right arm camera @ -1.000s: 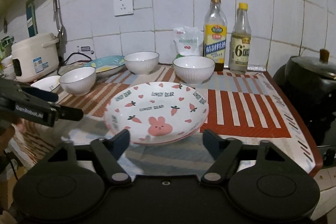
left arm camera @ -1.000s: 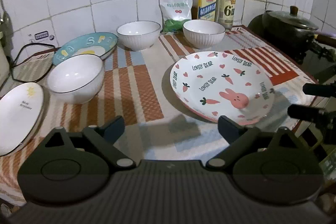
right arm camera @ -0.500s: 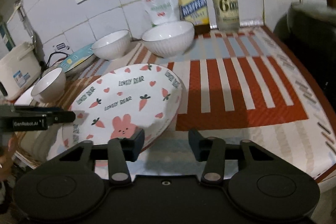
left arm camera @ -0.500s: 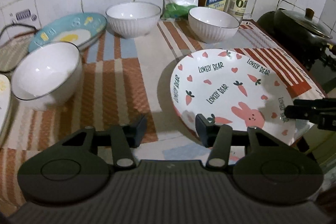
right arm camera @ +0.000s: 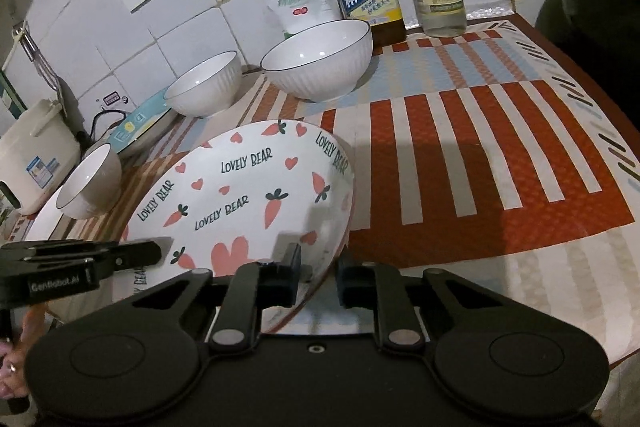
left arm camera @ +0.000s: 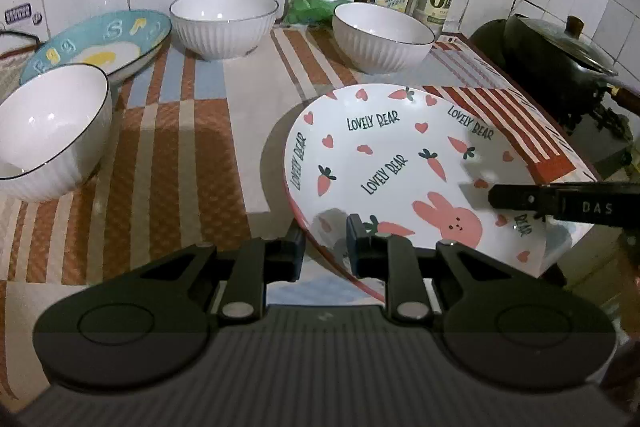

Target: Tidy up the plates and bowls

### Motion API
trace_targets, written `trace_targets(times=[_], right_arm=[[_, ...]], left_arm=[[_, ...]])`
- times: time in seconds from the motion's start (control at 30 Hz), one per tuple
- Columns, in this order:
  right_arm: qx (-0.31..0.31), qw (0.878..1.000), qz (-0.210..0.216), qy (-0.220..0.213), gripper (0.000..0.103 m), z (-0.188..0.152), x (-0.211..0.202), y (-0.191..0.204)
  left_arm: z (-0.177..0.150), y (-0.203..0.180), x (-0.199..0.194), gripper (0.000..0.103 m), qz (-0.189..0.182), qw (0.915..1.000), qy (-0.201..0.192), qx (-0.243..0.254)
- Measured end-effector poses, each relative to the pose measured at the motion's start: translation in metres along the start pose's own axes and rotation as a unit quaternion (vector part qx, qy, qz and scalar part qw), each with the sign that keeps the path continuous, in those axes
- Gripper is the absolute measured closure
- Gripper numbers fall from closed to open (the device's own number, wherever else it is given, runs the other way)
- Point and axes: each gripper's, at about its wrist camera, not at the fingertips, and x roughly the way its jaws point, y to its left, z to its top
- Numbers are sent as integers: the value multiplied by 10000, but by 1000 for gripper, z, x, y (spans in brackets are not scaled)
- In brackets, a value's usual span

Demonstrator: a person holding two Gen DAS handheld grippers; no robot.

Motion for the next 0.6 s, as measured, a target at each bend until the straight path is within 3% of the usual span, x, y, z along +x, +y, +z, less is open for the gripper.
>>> trace_targets(times=[0.23, 0.6], right_arm=[[-204, 9995, -187, -117, 81, -2, -4, 12], [-520, 9985, 72, -170, 81, 0, 6, 47]], left_arm=[[-6, -4, -8, 82, 198, 9994, -240, 177], [-12, 19, -35, 82, 567, 9972, -453, 168]])
